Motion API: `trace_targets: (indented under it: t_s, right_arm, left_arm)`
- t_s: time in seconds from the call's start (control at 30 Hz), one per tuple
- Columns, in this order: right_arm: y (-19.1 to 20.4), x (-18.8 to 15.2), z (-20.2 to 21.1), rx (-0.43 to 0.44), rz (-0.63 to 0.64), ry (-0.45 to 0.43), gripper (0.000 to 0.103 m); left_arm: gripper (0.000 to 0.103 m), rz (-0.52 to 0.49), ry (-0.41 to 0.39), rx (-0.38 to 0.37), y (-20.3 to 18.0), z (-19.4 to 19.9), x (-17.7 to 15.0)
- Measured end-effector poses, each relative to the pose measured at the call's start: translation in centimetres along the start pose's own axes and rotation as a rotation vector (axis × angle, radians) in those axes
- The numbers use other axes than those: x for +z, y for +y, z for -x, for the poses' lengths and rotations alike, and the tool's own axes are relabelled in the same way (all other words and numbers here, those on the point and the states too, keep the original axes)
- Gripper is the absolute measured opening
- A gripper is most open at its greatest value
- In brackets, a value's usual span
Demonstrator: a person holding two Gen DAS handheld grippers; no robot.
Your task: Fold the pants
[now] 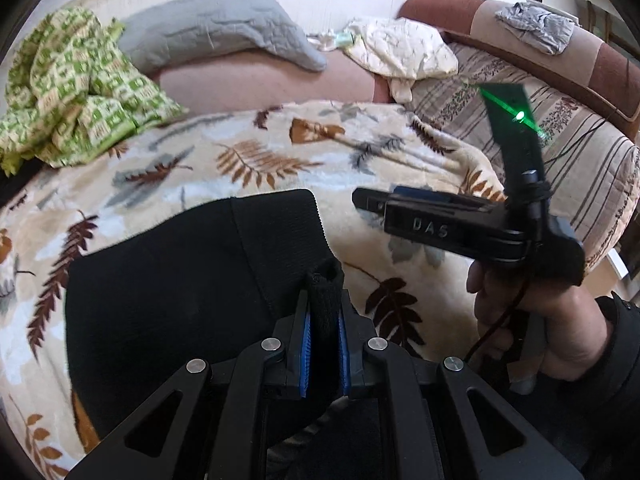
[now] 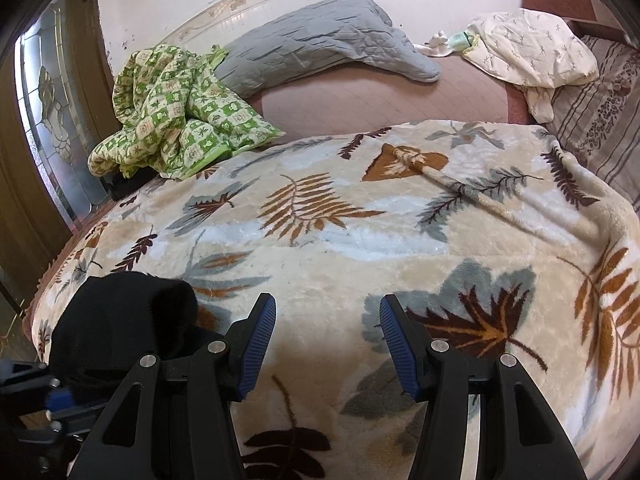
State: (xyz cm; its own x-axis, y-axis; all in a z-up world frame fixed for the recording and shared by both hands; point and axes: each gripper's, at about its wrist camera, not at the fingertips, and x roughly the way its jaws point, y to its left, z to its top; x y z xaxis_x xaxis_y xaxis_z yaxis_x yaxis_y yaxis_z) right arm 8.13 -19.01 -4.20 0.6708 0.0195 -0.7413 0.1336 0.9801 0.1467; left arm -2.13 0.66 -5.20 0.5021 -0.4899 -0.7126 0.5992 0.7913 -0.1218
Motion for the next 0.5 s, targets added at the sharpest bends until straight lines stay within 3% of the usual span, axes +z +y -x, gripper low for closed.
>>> trace_targets:
  t_s: [0.13, 0.27, 0.4, 0.5]
  right_arm:
    - [-0.1, -0.1, 0.0, -0.004, -0.004, 0.001, 0.055]
    - [-0.2, -0.1, 0.0, -0.004, -0.006, 0.0, 0.055]
    - [-0.3, 0.0, 0.8, 0.023, -0.014, -0.035, 0.055]
    - [0.3, 0.2, 2.3, 0.124, 0.009, -0.076, 0.057]
  left_arm:
    - [0.015, -0.035, 0.089, -0.072, -0.3, -1.6, 0.5]
    - [0.024, -0.006, 0.075, -0.155, 0.8, -0.3, 0.5]
    - [0.033, 0.12, -0.092, -0.172, 4.5, 4.4, -0.2]
    - [0.037, 0.279, -0.21, -0.153, 8.9, 8.0, -2.1]
